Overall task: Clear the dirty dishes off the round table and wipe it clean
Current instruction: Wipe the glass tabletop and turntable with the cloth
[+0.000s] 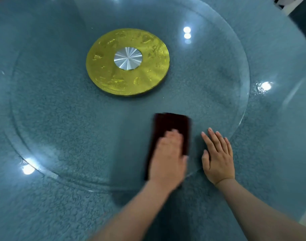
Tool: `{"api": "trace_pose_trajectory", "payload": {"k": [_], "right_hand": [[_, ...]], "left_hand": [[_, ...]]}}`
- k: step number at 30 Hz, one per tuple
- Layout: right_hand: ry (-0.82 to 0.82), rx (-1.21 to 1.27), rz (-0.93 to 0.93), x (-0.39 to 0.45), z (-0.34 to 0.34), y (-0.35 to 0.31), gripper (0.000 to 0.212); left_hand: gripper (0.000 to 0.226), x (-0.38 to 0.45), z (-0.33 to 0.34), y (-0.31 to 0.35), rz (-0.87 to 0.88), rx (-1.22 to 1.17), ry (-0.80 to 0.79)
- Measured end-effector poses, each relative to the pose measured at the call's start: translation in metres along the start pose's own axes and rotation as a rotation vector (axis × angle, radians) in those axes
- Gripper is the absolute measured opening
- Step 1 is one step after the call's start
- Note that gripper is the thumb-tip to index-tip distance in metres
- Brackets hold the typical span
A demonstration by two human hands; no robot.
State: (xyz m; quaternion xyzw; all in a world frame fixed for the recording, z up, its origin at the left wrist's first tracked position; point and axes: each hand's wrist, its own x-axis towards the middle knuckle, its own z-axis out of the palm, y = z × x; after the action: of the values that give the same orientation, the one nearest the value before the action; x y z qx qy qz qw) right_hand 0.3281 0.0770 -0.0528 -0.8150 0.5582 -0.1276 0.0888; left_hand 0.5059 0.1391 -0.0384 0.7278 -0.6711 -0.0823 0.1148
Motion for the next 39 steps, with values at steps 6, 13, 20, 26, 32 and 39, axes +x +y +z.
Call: {"api": "trace_pose_trajectory", "payload": {"k": [6,13,20,26,32,39], "right_hand": [[0.004,0.023,-0.001,0.001,-0.002,-0.001,0.057],[0.023,0.035,0.001,0.0,-0.002,-0.002,0.056],[-0.038,-0.004,0.015,0.001,-0.003,-0.002,0.057],[-0.016,0.014,0.015,0.002,-0.003,-0.002,0.057],[0.006,0.026,-0.008,0.0,-0.002,-0.002,0.056],[-0.027,0.015,0.013,0.0,-0.003,-0.001,0.057]], "left_hand": [[0.067,0.022,-0.009,-0.044,0.039,0.035,-0.001],[0.064,0.074,-0.073,-0.247,-0.744,0.034,0.071],[0.067,0.088,-0.005,-0.031,0.099,0.069,-0.021],[0.068,0.13,-0.027,-0.127,-0.04,0.09,-0.001],[0.065,0.165,-0.099,-0.29,-0.684,0.075,-0.019],[0.068,0.194,-0.019,-0.06,0.05,0.088,-0.09]]}}
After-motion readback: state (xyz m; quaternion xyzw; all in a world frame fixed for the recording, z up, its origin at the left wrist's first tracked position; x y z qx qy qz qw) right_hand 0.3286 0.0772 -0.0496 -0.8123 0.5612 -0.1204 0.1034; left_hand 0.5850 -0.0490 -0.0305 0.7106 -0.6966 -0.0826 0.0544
